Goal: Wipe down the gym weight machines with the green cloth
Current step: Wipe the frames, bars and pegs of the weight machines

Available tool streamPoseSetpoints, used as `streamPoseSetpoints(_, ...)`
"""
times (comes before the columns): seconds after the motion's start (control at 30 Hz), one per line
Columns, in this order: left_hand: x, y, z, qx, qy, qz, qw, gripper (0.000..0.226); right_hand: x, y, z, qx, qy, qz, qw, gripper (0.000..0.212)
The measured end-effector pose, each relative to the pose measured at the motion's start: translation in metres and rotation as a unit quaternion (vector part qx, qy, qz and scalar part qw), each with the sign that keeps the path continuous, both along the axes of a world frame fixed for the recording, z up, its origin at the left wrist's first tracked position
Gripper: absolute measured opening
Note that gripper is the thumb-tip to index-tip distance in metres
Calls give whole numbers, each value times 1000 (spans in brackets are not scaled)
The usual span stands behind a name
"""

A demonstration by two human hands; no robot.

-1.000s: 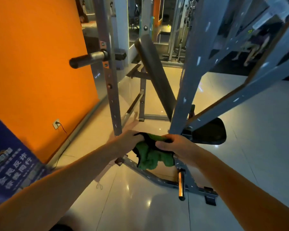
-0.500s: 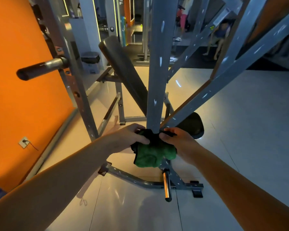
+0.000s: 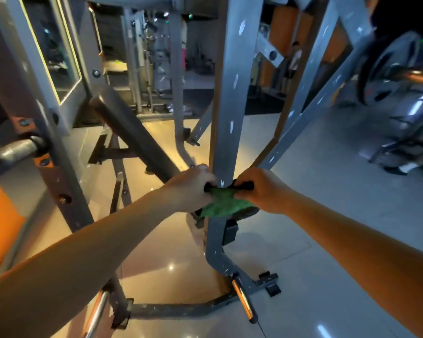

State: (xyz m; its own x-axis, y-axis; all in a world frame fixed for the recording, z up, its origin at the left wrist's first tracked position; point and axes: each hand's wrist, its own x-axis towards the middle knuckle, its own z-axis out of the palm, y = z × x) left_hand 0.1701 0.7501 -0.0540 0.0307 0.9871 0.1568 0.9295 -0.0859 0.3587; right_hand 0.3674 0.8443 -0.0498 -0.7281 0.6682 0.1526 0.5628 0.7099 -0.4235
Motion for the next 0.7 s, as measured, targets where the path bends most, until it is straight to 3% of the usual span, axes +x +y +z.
streamPoseSetpoints(0.07,-1,8,27,31,-2,2,1000,10,-1,10,16,0,46,-42,998,20)
streamPoseSetpoints(0.17,0,22,67,120,-44,3,992,14,3,23,47,14,123,-151,981,54)
streamPoseSetpoints(0.23,5,31,95,165,-70,-1,984,11,7,25,71,13,159,-202,966,48)
streamPoseSetpoints(0.27,9,35,109,178,-77,-2,981,10,9,25,84,-30,199,-195,960,39)
streamPoseSetpoints(0.37,22,44,147,206,-84,-22,975,9,11,21,121,-293,344,-77,889,20)
streamPoseSetpoints(0.43,31,47,169,225,-79,-34,971,9,11,20,142,-388,395,-22,833,25)
streamPoseSetpoints(0.6,45,64,209,267,-94,-35,958,13,5,28,178,-479,488,31,729,29)
streamPoseSetpoints(0.7,53,76,237,277,-75,-33,957,22,1,38,200,-484,532,14,695,28)
